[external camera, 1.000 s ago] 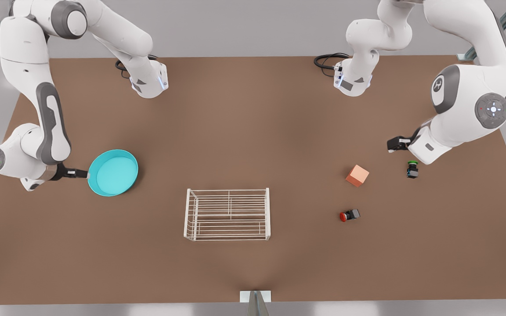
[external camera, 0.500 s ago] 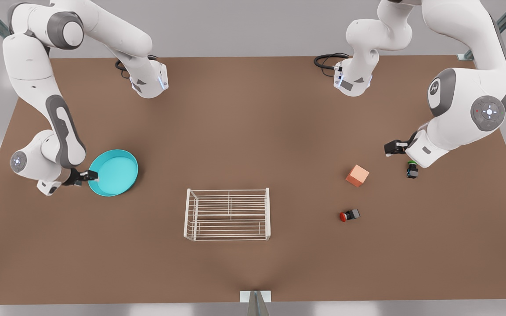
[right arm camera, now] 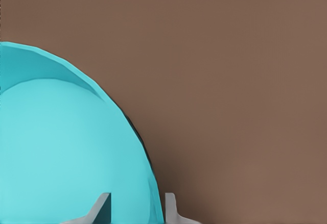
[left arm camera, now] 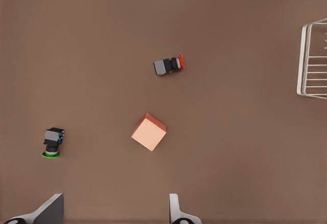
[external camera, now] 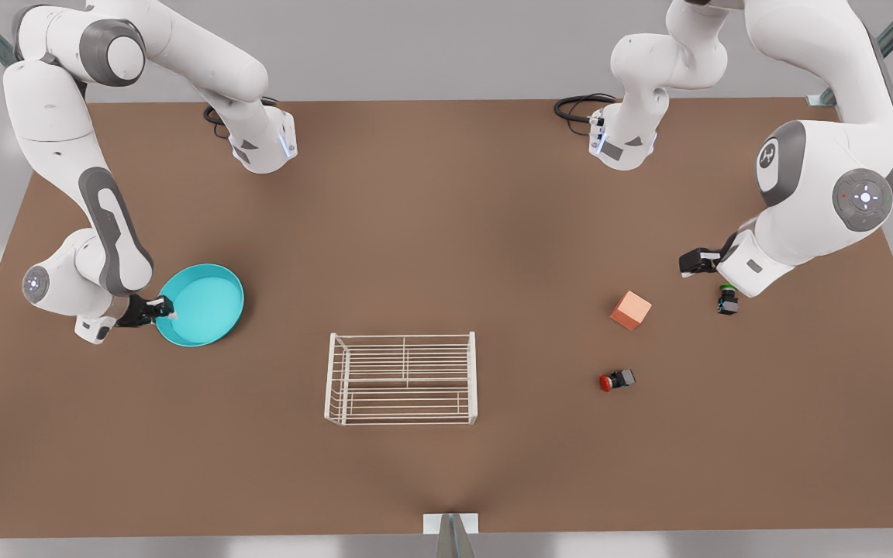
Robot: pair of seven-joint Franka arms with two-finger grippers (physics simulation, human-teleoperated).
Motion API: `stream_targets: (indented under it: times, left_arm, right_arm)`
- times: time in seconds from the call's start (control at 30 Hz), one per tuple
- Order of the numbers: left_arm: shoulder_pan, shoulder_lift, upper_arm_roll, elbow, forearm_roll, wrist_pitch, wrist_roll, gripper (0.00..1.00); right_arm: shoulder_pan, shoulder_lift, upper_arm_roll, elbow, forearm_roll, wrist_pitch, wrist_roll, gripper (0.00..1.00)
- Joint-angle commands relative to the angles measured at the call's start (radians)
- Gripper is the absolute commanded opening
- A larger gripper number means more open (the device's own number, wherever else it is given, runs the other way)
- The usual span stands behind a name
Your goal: Place the plate on the shelf with right arm and place the red button switch in the plate with left arm
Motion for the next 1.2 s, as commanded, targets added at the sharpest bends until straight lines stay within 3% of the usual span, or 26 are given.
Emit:
stream_targets:
  times: [0.0, 0.17, 0.37, 0.6, 0.67, 0.77, 0.8, 0.83, 0.9, 0.97, 1.0, 1.07, 1.17]
  left_arm:
    - [0.002, -0.001, 0.002, 0.000, 0.006, -0.001, -0.001, 1.00]
    - [0.000, -0.012, 0.000, 0.000, 0.002, -0.015, -0.010, 1.00]
    - [-0.005, -0.013, -0.006, -0.004, 0.007, -0.030, -0.013, 1.00]
    - [-0.005, -0.013, -0.006, -0.009, 0.007, -0.030, -0.057, 1.00]
    - [-0.003, -0.015, -0.004, -0.053, -0.005, -0.001, -0.527, 1.00]
    - [-0.006, -0.027, -0.006, -0.144, -0.149, 0.116, -0.806, 1.00]
    - [-0.046, 0.033, -0.018, -0.148, -0.145, 0.283, -1.296, 0.94]
    - [-0.058, 0.093, -0.020, -0.153, -0.129, 0.346, -1.613, 0.97]
    - [-0.089, 0.172, -0.023, -0.138, -0.120, 0.357, -1.668, 1.00]
    - [-0.118, 0.346, -0.023, 0.045, -0.051, 0.412, -1.889, 1.00]
    - [-0.118, 0.375, -0.023, 0.054, -0.005, 0.446, -1.963, 1.00]
    - [-0.092, 0.403, -0.015, 0.048, -0.017, 0.568, -2.064, 1.00]
    - [-0.094, 0.396, -0.018, -0.145, -0.011, 0.760, -2.065, 1.00]
  right_arm:
    - [0.000, -0.001, 0.000, 0.000, 0.005, -0.009, -0.133, 0.51]
    - [0.000, -0.001, 0.000, 0.001, 0.005, -0.009, -0.133, 0.33]
    - [0.001, -0.007, 0.003, 0.006, 0.005, -0.032, -0.136, 0.26]
    - [0.001, -0.056, 0.017, 0.011, 0.028, -0.119, -0.136, 0.25]
    - [0.001, -0.065, 0.023, 0.012, 0.028, -0.129, -0.136, 0.24]
    - [0.001, -0.082, 0.031, 0.014, 0.054, -0.158, -0.145, 0.23]
    - [0.001, -0.085, 0.031, 0.014, 0.055, -0.168, -0.145, 0.23]
    - [0.001, -0.091, 0.031, 0.015, 0.063, -0.179, -0.147, 0.23]
    - [0.001, -0.097, 0.032, 0.020, 0.069, -0.195, -0.151, 0.22]
    - [0.004, -0.114, 0.039, 0.029, 0.100, -0.245, -0.151, 0.22]
    - [0.009, -0.124, 0.042, 0.041, 0.127, -0.283, -0.150, 0.22]
    - [0.015, -0.127, 0.049, 0.095, 0.166, -0.394, -0.124, 0.22]
    - [0.035, -0.128, 0.049, 0.121, 0.196, -0.448, -0.096, 0.22]
